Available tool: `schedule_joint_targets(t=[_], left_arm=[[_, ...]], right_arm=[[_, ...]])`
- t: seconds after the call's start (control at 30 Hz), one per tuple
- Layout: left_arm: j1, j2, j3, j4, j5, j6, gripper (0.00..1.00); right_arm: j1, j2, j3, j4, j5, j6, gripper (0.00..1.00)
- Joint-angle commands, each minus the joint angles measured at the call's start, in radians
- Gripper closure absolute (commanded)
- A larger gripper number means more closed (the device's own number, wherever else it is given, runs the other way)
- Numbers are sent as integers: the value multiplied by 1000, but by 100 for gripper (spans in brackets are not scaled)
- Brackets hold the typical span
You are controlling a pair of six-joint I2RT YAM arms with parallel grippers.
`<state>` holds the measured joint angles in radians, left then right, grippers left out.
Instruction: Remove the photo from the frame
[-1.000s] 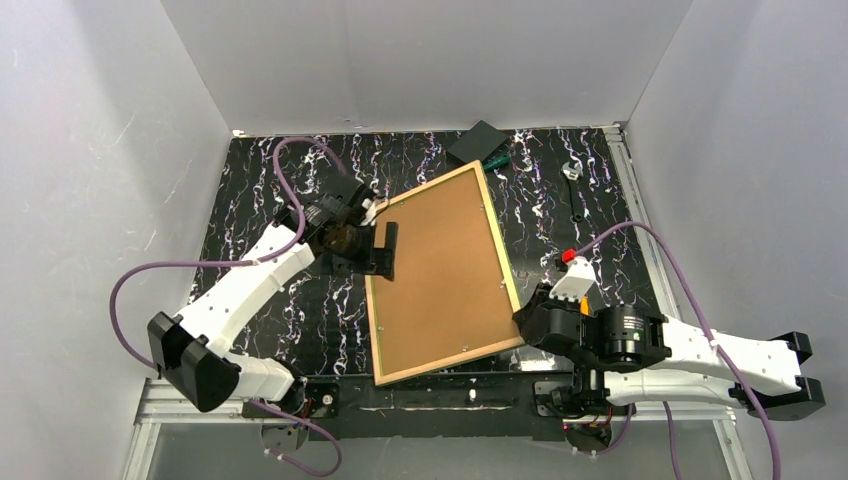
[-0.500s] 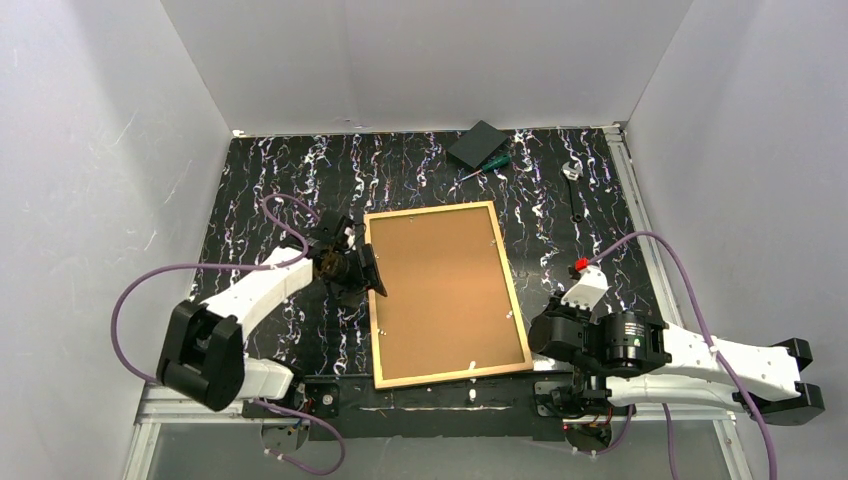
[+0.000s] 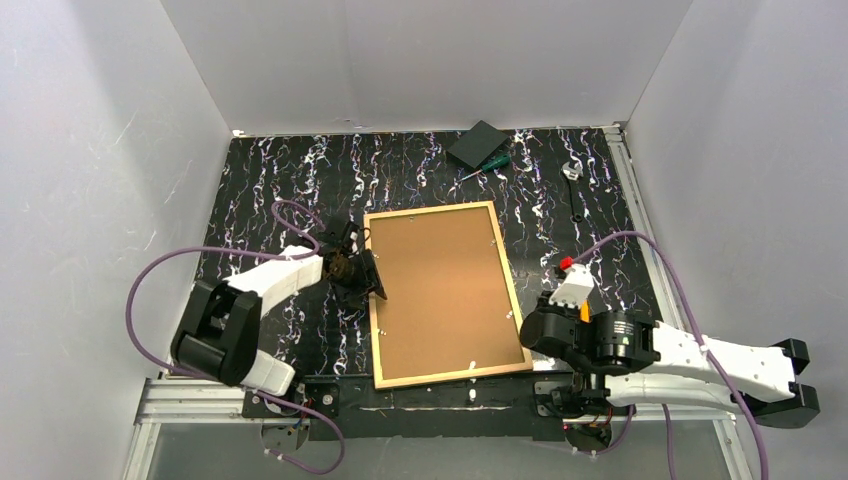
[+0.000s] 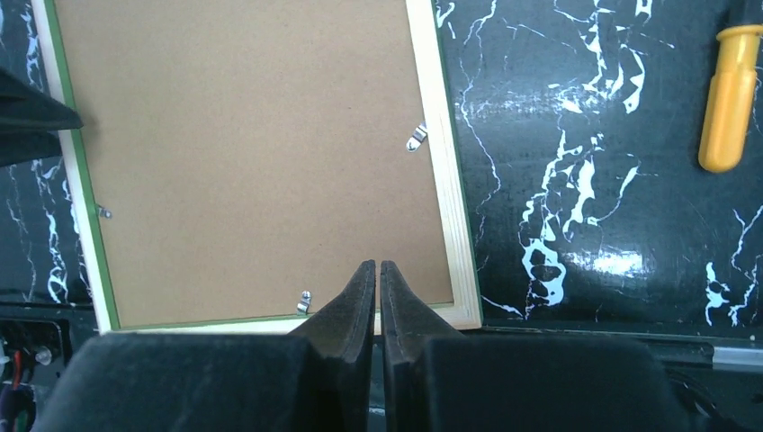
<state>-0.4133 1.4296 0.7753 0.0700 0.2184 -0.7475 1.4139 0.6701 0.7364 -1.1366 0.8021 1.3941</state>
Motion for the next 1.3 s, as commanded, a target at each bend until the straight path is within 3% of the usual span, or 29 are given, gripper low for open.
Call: schedule_joint_targets(t=[0.0, 0.3, 0.5, 0.7, 0.8, 0.87, 0.97, 1.03, 1.07, 1.27], left_arm=[[7, 96, 13, -31, 40, -3, 48], [-47, 314, 234, -95, 73, 31, 72], [-99, 418, 368, -176, 55, 57, 83], [-144, 508, 449, -182, 75, 53, 88], [-157, 563, 492, -186, 97, 41, 89], [-157, 572, 544, -249, 93, 49, 76], [-157, 499, 531, -242, 103, 33, 33], [-156, 411, 529, -266, 154, 25, 8], [-156, 369, 526, -267, 192, 26, 2], [-187, 318, 544, -307, 252, 69, 2]], right_arm=[[-104, 66, 12, 139, -111, -188, 86], [-344, 285, 123, 257, -332, -432, 82], [-532, 227, 121, 258, -384, -482, 79], [-757, 171, 78, 291, -508, -574, 74], [-900, 179, 84, 287, -553, -634, 65], [-1009, 188, 93, 290, -582, -658, 54], [-1112, 204, 97, 291, -590, -674, 34], [-1184, 260, 121, 263, -524, -651, 14], [-1231, 281, 118, 259, -493, -635, 7], [-1450, 285, 38, 375, -603, -685, 3]])
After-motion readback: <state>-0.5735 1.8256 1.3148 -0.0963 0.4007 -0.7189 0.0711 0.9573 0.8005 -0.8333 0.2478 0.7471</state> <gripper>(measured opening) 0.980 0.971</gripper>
